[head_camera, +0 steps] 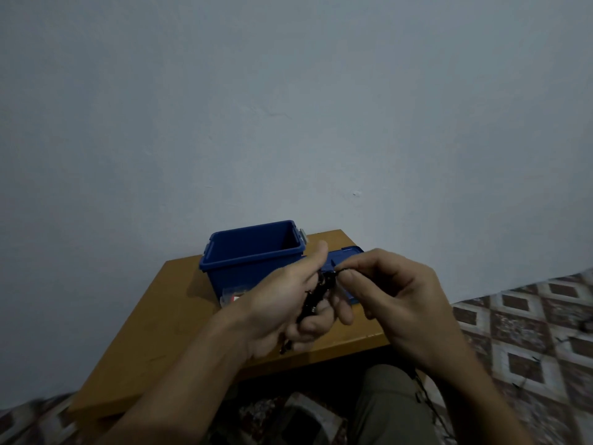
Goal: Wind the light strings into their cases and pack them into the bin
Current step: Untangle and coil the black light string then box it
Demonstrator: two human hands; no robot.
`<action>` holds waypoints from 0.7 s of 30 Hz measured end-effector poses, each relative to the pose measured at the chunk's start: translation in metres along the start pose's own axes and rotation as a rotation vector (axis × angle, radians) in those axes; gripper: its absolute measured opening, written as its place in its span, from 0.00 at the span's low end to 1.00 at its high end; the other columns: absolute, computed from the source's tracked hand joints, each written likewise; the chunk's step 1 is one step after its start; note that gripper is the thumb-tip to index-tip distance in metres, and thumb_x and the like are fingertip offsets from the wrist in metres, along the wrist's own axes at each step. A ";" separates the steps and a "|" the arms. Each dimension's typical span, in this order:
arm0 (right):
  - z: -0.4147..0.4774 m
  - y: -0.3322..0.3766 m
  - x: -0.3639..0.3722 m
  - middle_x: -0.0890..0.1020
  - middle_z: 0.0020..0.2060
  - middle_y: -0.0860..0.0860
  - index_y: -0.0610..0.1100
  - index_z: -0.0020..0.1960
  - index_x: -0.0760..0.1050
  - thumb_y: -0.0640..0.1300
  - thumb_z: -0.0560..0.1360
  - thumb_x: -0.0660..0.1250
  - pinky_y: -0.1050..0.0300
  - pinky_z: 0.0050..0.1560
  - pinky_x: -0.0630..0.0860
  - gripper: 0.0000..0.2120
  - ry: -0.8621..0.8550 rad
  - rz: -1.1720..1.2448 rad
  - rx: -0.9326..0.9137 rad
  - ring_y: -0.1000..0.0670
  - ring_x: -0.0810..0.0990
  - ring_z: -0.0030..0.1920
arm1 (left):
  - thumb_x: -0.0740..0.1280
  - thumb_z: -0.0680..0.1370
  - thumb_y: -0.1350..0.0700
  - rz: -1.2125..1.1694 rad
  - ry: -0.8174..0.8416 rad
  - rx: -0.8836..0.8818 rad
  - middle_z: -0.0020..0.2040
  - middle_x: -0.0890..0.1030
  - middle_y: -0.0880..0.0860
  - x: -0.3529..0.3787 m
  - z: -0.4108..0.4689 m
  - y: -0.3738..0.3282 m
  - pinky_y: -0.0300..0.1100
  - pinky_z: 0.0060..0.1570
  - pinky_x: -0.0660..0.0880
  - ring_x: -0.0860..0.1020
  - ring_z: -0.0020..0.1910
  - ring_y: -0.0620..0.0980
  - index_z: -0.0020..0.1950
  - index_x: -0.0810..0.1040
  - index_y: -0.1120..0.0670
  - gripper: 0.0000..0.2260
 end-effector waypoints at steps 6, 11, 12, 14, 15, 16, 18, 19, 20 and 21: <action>0.001 -0.005 -0.004 0.82 0.36 0.47 0.43 0.44 0.80 0.45 0.74 0.68 0.61 0.37 0.75 0.06 -0.131 -0.023 0.015 0.55 0.78 0.36 | 0.44 0.77 0.27 -0.015 0.165 -0.031 0.21 0.64 0.50 -0.002 0.000 0.002 0.41 0.22 0.52 0.58 0.18 0.45 0.37 0.76 0.59 0.39; 0.002 -0.012 -0.002 0.80 0.35 0.47 0.41 0.45 0.79 0.45 0.75 0.68 0.59 0.38 0.75 0.07 -0.080 -0.012 0.031 0.54 0.77 0.36 | 0.48 0.78 0.27 -0.106 0.328 -0.027 0.22 0.58 0.47 0.003 -0.002 0.003 0.40 0.21 0.50 0.53 0.20 0.45 0.32 0.63 0.54 0.32; 0.002 -0.015 -0.002 0.80 0.35 0.48 0.41 0.45 0.79 0.45 0.76 0.67 0.59 0.38 0.74 0.07 -0.065 -0.010 0.039 0.53 0.76 0.36 | 0.48 0.78 0.28 -0.141 0.359 -0.016 0.22 0.58 0.48 0.003 -0.003 0.002 0.40 0.21 0.51 0.52 0.20 0.45 0.32 0.61 0.53 0.31; 0.002 -0.017 0.000 0.79 0.35 0.47 0.41 0.45 0.79 0.46 0.77 0.67 0.58 0.38 0.74 0.08 -0.042 -0.011 0.052 0.53 0.76 0.35 | 0.50 0.79 0.30 -0.207 0.401 0.015 0.23 0.57 0.49 0.003 -0.003 0.001 0.40 0.21 0.52 0.53 0.20 0.45 0.32 0.61 0.53 0.29; 0.002 -0.018 0.000 0.79 0.35 0.46 0.41 0.45 0.79 0.46 0.77 0.67 0.57 0.38 0.73 0.08 -0.034 -0.018 0.061 0.52 0.75 0.35 | 0.50 0.80 0.31 -0.237 0.417 0.035 0.23 0.57 0.49 0.002 -0.003 0.000 0.40 0.22 0.53 0.54 0.21 0.45 0.32 0.62 0.53 0.28; 0.002 -0.020 0.000 0.79 0.35 0.45 0.41 0.45 0.78 0.47 0.77 0.66 0.55 0.38 0.74 0.09 -0.026 -0.027 0.072 0.51 0.75 0.35 | 0.49 0.81 0.33 -0.267 0.431 0.057 0.24 0.58 0.49 0.001 -0.003 0.000 0.40 0.22 0.54 0.56 0.21 0.45 0.33 0.63 0.54 0.28; 0.002 -0.024 0.000 0.80 0.36 0.43 0.42 0.46 0.79 0.48 0.79 0.65 0.52 0.39 0.75 0.10 0.010 -0.044 0.113 0.50 0.76 0.35 | 0.49 0.82 0.35 -0.340 0.450 0.108 0.24 0.64 0.50 0.001 -0.003 -0.001 0.40 0.23 0.60 0.62 0.20 0.46 0.35 0.67 0.56 0.28; 0.001 -0.026 0.000 0.80 0.37 0.44 0.43 0.47 0.79 0.48 0.80 0.64 0.52 0.40 0.76 0.10 0.036 -0.049 0.140 0.49 0.77 0.36 | 0.49 0.82 0.36 -0.383 0.457 0.137 0.24 0.68 0.51 0.002 -0.003 -0.002 0.40 0.24 0.63 0.66 0.20 0.47 0.36 0.70 0.57 0.28; 0.000 -0.028 0.001 0.81 0.38 0.45 0.44 0.48 0.79 0.48 0.81 0.64 0.52 0.40 0.77 0.09 0.062 -0.061 0.170 0.48 0.78 0.37 | 0.49 0.82 0.37 -0.426 0.462 0.170 0.25 0.71 0.52 0.002 -0.003 -0.003 0.40 0.26 0.67 0.71 0.22 0.48 0.38 0.72 0.58 0.28; 0.000 -0.030 0.002 0.82 0.39 0.46 0.45 0.49 0.79 0.47 0.82 0.63 0.53 0.41 0.78 0.08 0.085 -0.082 0.203 0.48 0.80 0.38 | 0.50 0.82 0.38 -0.465 0.466 0.202 0.28 0.74 0.54 0.001 -0.004 -0.005 0.41 0.28 0.71 0.74 0.24 0.50 0.40 0.74 0.60 0.29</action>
Point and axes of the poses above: each hand's wrist, its own z-axis towards the middle knuckle, its own x-axis out of the palm, y = z × x, the point moved 2 cm from there along z, towards the middle knuckle
